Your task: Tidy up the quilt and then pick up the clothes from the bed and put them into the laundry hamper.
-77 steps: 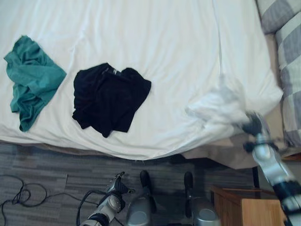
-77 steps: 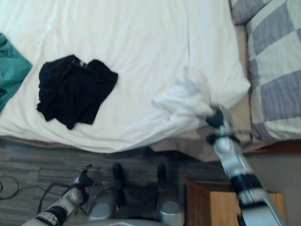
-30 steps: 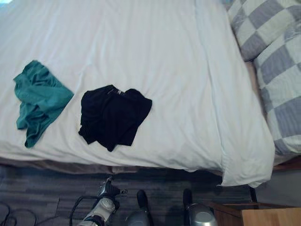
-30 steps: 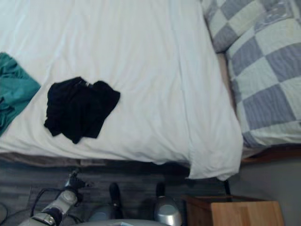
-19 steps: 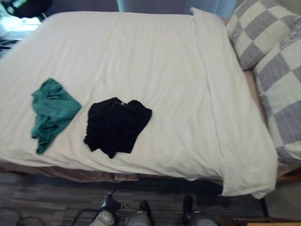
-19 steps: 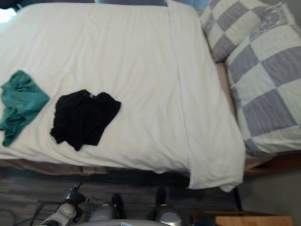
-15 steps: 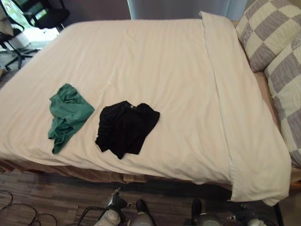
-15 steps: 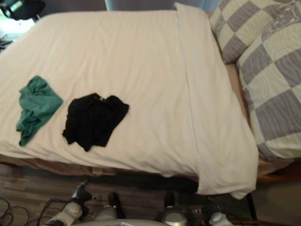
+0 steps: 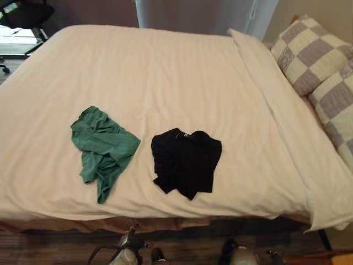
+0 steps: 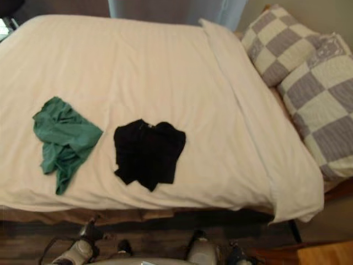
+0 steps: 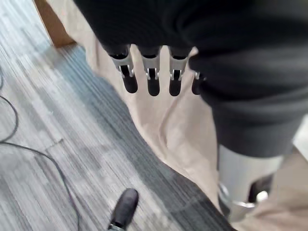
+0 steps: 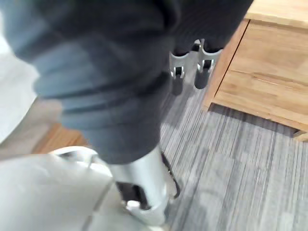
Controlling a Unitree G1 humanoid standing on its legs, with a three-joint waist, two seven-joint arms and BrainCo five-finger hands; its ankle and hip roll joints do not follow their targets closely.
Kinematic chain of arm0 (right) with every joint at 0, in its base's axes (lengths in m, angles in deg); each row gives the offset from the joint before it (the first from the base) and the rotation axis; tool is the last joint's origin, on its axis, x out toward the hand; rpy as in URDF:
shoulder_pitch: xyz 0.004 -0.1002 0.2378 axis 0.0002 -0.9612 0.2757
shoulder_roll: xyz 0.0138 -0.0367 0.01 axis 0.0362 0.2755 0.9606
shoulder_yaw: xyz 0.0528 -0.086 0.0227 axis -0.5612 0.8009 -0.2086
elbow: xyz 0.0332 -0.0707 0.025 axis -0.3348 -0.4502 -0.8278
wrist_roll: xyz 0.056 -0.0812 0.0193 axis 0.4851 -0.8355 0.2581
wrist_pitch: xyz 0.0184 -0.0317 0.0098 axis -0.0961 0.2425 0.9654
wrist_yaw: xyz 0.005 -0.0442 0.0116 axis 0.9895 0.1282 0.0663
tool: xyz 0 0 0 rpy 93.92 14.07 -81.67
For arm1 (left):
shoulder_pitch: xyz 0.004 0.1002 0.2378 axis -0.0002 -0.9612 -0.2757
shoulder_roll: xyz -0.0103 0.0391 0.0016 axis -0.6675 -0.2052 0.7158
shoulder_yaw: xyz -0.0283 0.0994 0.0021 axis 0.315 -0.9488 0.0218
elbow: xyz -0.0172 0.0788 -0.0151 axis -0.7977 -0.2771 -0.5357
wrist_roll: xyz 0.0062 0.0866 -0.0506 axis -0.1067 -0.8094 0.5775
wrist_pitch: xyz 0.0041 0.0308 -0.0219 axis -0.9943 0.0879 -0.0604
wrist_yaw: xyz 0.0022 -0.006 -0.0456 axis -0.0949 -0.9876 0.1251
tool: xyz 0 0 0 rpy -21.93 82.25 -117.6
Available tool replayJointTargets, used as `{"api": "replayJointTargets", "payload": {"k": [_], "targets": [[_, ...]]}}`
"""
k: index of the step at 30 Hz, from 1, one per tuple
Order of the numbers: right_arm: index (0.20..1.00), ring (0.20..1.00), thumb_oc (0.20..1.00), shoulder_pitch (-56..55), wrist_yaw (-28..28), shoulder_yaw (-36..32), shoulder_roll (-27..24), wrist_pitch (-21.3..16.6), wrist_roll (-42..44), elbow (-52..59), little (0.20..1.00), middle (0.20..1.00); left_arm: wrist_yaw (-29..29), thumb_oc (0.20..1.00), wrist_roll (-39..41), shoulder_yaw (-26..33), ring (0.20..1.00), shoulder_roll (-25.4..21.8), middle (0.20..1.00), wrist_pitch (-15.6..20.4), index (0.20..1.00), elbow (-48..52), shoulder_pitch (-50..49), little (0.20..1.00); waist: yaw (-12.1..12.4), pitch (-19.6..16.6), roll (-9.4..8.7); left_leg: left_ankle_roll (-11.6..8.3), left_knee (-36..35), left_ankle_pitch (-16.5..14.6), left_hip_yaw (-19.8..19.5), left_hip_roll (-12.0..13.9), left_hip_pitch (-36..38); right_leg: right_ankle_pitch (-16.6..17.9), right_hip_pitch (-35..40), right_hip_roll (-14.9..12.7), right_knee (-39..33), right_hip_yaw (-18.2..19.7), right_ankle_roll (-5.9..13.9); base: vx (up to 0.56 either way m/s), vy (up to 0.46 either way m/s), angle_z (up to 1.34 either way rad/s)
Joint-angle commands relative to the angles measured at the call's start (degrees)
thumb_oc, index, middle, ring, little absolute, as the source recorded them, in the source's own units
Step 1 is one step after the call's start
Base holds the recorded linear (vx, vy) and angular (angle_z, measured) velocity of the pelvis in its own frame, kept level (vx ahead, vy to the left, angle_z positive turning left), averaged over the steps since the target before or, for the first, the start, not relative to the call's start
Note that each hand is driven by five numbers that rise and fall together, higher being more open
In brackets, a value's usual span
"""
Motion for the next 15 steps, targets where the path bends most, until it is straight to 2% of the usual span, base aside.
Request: {"api": "replayJointTargets", "payload": {"k": [1,2,3,4,5,6,7,8,9,10,11,12,13,14,15], "targets": [[1.0,1.0,1.0,6.0,-0.3,0.7,1.7,-1.2,0.1,-1.0,1.0,1.0,-0.4,1.0,-2.2,-2.2,1.0,-0.9,1.0,1.0,1.0,-0.5,3.7,1.0,-1.5,6.2,1.08,-0.8,0.5,-2.2,-4.1,-4.2,-1.4,-4.9,7.3,3.7,-11.2,7.7,0.14,0.03,0.233,0.39],[1.0,1.0,1.0,6.8,-0.1,1.3,0.9,-1.3,0.9,-0.9,1.0,1.0,1.0,1.0,-3.7,-4.1,1.0,0.0,1.0,1.7,1.0,0.0,5.0,1.0,-2.6,7.2,2.12,-0.78,7.1,-3.9,-5.7,-6.5,-4.7,-4.6,10.1,3.9,-17.1,11.9,-2.2,0.03,0.233,0.45],[1.0,1.0,1.0,6.8,-0.1,1.3,0.9,-1.3,0.9,-1.0,1.0,1.0,1.0,1.0,-3.7,-4.1,1.0,0.0,1.0,1.7,1.0,0.0,5.0,1.0,-2.7,7.2,2.17,-0.79,7.4,-4.1,-5.7,-6.4,-4.9,-4.5,10.1,3.9,-17.1,11.9,-2.22,-0.17,0.343,0.79],[1.0,1.0,1.0,8.7,0.2,1.1,-0.8,-1.3,1.9,-1.0,1.0,1.0,1.5,1.0,-4.0,-5.5,1.0,0.8,1.0,2.5,1.0,1.5,6.5,1.0,-2.8,9.1,2.82,-3.14,18.4,-5.5,-3.6,-5.0,-11.2,-4.2,10.9,1.6,-20.1,12.4,-2.88,-0.17,0.185,0.74],[1.0,1.0,1.0,8.8,0.2,1.1,-0.8,-1.3,1.9,-1.0,1.0,1.0,1.5,1.0,-4.0,-5.5,1.0,0.8,1.0,2.5,1.0,1.5,6.5,1.0,-2.8,9.0,2.92,-3.17,18.8,-5.7,-3.6,-4.9,-11.4,-4.1,10.8,1.7,-20.1,12.4,-2.92,-0.27,0.296,0.66],[1.0,1.0,1.0,9.8,0.8,0.4,-2.1,-1.2,2.6,-1.4,1.0,1.0,2.0,1.0,-3.2,-5.6,1.0,0.7,1.0,2.9,1.0,3.7,7.0,1.0,-3.1,9.8,3.13,-5.49,23.1,-3.8,-2.8,-1.9,-14.4,-4.4,11.2,0.5,-21.6,12.6,-3.02,-0.11,0.193,0.41],[1.0,1.0,1.0,9.4,1.3,-0.3,-2.6,-1.0,2.8,-1.7,1.0,1.0,1.9,1.0,-2.7,-6.0,1.0,0.7,1.0,3.1,1.0,5.9,6.9,1.0,-3.6,9.3,3.61,-5.92,24.6,-3.2,-1.9,1.8,-14.9,-4.7,11.6,-0.5,-22.4,11.7,-2.76,-0.09,0.337,0.24],[1.0,1.0,1.0,9.2,1.3,-0.7,-2.6,-0.6,3.0,-2.0,1.0,1.0,1.7,1.0,-2.4,-6.1,1.0,0.8,1.0,3.5,1.0,7.5,6.6,1.0,-3.9,8.4,3.75,-5.77,22.3,-2.9,-0.5,5.3,-13.2,-4.7,11.9,-2.0,-22.6,10.7,-1.99,0.05,0.371,0.2],[1.0,1.0,1.0,8.8,1.1,-1.0,-2.5,-0.3,3.5,-1.5,1.0,1.0,1.4,1.0,-3.0,-6.5,1.0,0.9,1.0,3.5,1.0,8.6,6.2,1.0,-4.1,7.4,3.48,-5.39,18.9,-2.2,0.5,7.6,-10.7,-4.5,12.0,-3.6,-22.5,10.5,-1.1,0.1,0.483,0.18],[1.0,1.0,1.0,8.5,0.3,-0.8,-2.5,-0.5,4.3,-0.2,1.0,1.0,1.3,1.0,-3.8,-7.2,1.0,1.1,1.0,3.6,1.0,8.7,5.7,1.0,-4.3,6.6,3.02,-5.38,16.7,-1.1,-0.8,9.5,-9.3,-4.1,11.8,-5.1,-22.0,10.9,-0.29,0.13,0.776,0.2],[1.0,1.0,1.0,7.3,-0.6,0.0,-2.4,-1.2,3.7,1.9,1.0,1.0,1.4,1.0,-5.2,-8.0,1.0,1.5,1.0,3.4,1.0,7.2,5.2,1.0,-4.1,5.3,2.23,-6.4,12.2,1.5,-6.5,12.3,-6.7,-3.2,11.4,-8.7,-20.8,12.2,1.51,0.09,0.631,0.06],[1.0,1.0,1.0,7.2,-0.6,0.0,-2.4,-1.1,3.7,2.0,1.0,1.0,1.4,1.0,-5.2,-8.0,1.0,1.5,1.0,3.4,1.0,7.2,5.2,1.0,-4.2,5.4,2.19,-6.41,12.0,1.6,-6.5,12.2,-6.5,-3.3,11.5,-8.7,-20.8,12.1,1.53,0.06,0.727,-0.12],[1.0,1.0,1.0,6.6,-1.0,0.4,-2.4,-1.2,2.7,2.0,1.0,1.0,1.1,1.0,-6.2,-8.7,1.0,1.4,1.0,3.5,1.0,5.8,5.0,1.0,-4.0,4.8,2.02,-7.0,10.7,3.2,-10.8,14.3,-5.8,-2.2,11.0,-10.9,-20.4,12.8,2.6,0.04,0.729,-0.13],[1.0,1.0,1.0,6.8,-2.0,0.6,-2.1,-1.3,1.9,2.7,1.0,1.0,0.3,1.0,-7.0,-10.0,1.0,1.6,1.0,3.4,1.0,4.6,4.9,1.0,-3.5,3.8,1.42,-8.3,8.4,-0.7,-16.6,13.2,-2.1,0.2,10.2,-13.2,-20.7,14.2,4.69,0.04,0.731,-0.07],[1.0,1.0,1.0,6.8,-2.0,0.6,-2.1,-1.3,1.9,2.7,1.0,1.0,0.3,1.0,-7.0,-10.0,1.0,1.6,1.0,3.4,1.0,4.5,4.9,1.0,-3.4,3.8,1.36,-8.24,8.3,-0.5,-16.6,13.1,-2.2,0.4,10.1,-13.3,-20.8,14.2,4.7,0.03,0.828,-0.28]]}}
